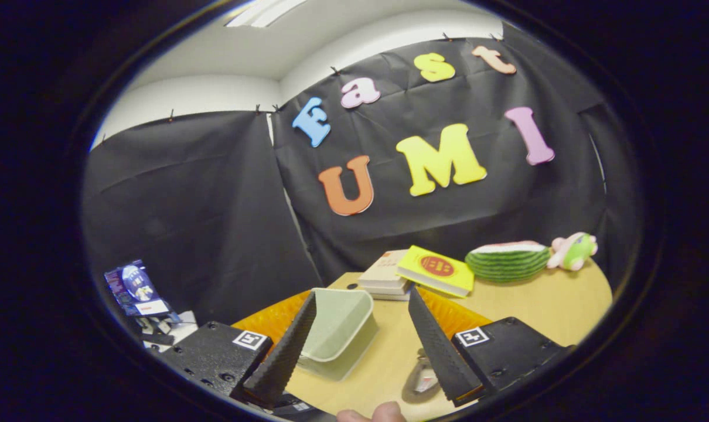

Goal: Open the storage box then place both shoes into the box .Put the left shoe in first, then the right shoe, with the right side of both shoes facing outward in a uniform manner.

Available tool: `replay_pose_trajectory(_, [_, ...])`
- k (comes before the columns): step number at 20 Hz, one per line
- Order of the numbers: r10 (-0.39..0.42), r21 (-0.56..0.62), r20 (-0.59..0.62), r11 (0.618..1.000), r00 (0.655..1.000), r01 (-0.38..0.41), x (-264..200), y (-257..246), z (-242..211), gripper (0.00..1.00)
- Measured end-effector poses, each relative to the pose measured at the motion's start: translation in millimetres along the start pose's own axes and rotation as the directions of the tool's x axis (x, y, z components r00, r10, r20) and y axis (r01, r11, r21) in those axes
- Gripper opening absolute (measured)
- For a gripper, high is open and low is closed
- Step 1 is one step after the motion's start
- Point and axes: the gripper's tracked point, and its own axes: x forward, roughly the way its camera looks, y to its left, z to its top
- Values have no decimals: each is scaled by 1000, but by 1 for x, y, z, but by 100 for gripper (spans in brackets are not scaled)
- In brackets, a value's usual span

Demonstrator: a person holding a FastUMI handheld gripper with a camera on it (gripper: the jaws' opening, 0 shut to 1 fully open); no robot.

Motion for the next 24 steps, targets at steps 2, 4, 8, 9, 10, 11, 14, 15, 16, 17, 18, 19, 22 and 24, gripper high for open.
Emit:
replay_pose_trajectory(2, [75, 70, -64, 995, 995, -70, 24, 3, -27, 100])
replay_pose_trajectory(4, [124, 142, -116, 984, 985, -107, 46, -2, -51, 100])
replay_pose_trajectory(8, [210, 259, -184, 953, 960, -159, 81, -4, -90, 100])
replay_pose_trajectory(9, [229, 284, -205, 944, 951, -166, 89, -5, -103, 100])
replay_pose_trajectory(10, [248, 316, -219, 933, 944, -172, 97, -6, -112, 100])
replay_pose_trajectory(11, [270, 347, -237, 921, 933, -179, 106, -6, -122, 100])
replay_pose_trajectory(14, [317, 437, -261, 881, 912, -181, 129, -8, -139, 100])
replay_pose_trajectory(15, [330, 460, -266, 869, 906, -181, 132, -5, -143, 100])
replay_pose_trajectory(16, [340, 480, -270, 859, 901, -180, 134, -4, -145, 100])
replay_pose_trajectory(17, [350, 497, -276, 849, 895, -178, 141, -4, -149, 100])
replay_pose_trajectory(18, [360, 512, -281, 840, 890, -178, 146, -2, -153, 100])
replay_pose_trajectory(19, [367, 528, -286, 831, 885, -174, 151, -1, -158, 100])
replay_pose_trajectory(22, [398, 580, -299, 797, 867, -166, 160, 6, -165, 100])
replay_pose_trajectory(24, [414, 612, -295, 774, 861, -163, 165, 9, -166, 100])
